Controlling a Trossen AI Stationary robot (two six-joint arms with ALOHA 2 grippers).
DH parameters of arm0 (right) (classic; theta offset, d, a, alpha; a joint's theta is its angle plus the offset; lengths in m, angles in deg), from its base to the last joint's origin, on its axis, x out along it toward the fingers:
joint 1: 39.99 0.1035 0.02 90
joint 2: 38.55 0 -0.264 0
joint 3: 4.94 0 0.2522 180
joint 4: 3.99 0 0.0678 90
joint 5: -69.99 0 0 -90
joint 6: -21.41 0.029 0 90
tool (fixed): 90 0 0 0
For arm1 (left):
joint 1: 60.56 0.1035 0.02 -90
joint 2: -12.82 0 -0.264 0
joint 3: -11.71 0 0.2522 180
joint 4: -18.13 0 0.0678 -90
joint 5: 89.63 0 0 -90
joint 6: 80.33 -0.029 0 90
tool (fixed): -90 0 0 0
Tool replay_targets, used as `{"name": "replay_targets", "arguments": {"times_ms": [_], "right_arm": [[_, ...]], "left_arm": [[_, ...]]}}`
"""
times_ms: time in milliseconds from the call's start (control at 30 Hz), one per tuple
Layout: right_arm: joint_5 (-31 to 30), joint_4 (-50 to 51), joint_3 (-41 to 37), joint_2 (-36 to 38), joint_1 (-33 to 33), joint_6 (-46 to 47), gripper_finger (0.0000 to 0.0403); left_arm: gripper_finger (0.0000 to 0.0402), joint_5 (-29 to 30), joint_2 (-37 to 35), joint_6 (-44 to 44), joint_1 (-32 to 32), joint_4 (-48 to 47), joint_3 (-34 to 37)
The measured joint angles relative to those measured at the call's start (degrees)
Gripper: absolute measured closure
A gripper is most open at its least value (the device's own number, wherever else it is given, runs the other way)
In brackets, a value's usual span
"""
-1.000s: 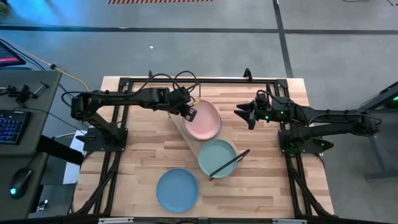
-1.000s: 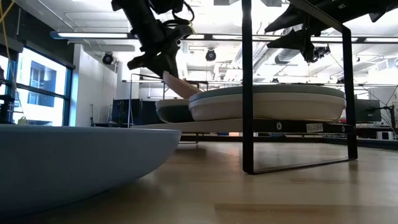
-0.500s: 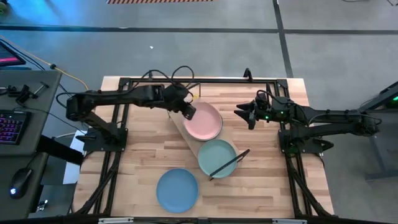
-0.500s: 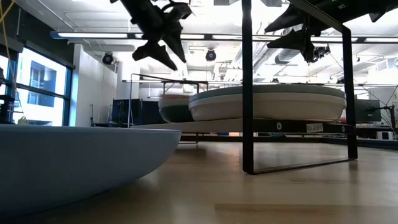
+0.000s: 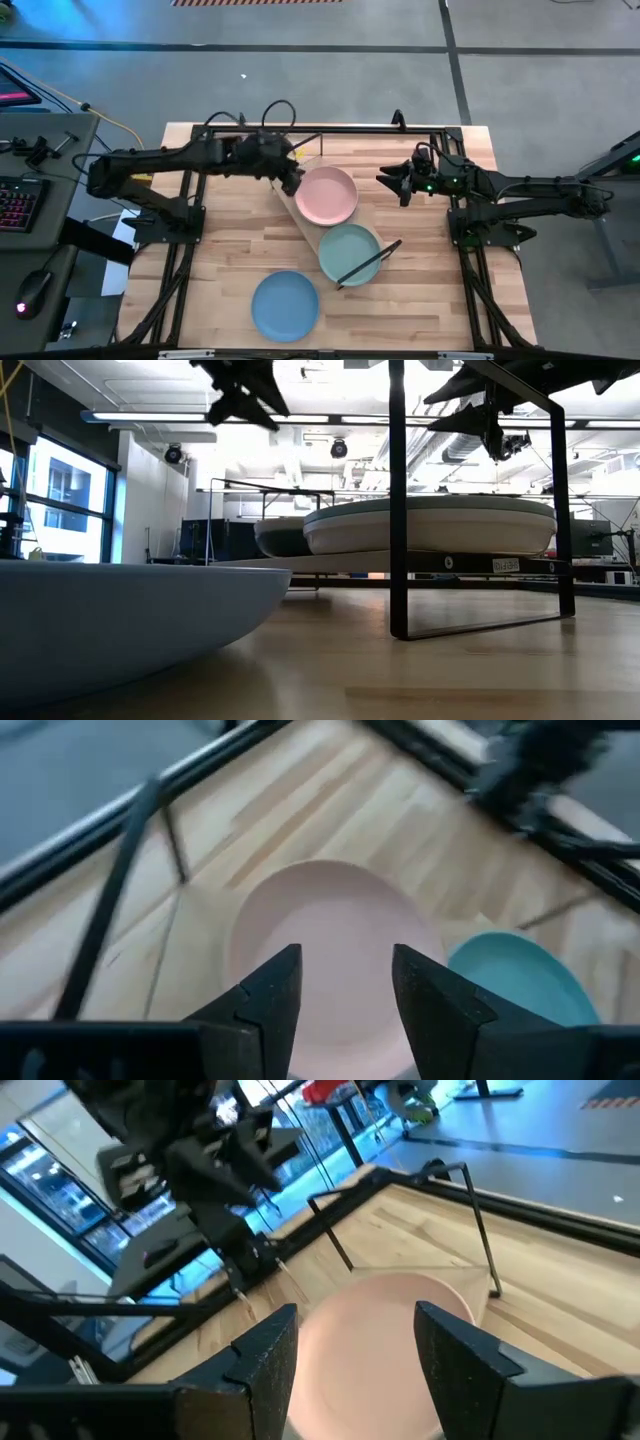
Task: Place and stack plates onto a shelf
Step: Adjust the plates
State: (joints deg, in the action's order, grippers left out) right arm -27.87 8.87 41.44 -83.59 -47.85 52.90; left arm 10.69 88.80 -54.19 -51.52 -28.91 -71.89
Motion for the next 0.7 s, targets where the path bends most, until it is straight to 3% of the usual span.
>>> {"name": "replay_targets", "arguments": {"times_ms": [167,433,700], "right_arm": [[0.0,-3.79,0.0,0.0,0.0,0.02,0.022],[0.02,-8.09,0.0,0.0,0.0,0.0,0.022],[0.11,-8.09,0.0,0.0,0.02,0.02,0.022]], "left_arm": [[0.0265,-0.3,-7.61,-3.94,-5.46,17.06,10.83],[0.027,0.88,-21.28,3.25,-8.09,48.18,33.95],[0.027,1.95,-26.53,3.13,-8.09,51.2,38.25]]}}
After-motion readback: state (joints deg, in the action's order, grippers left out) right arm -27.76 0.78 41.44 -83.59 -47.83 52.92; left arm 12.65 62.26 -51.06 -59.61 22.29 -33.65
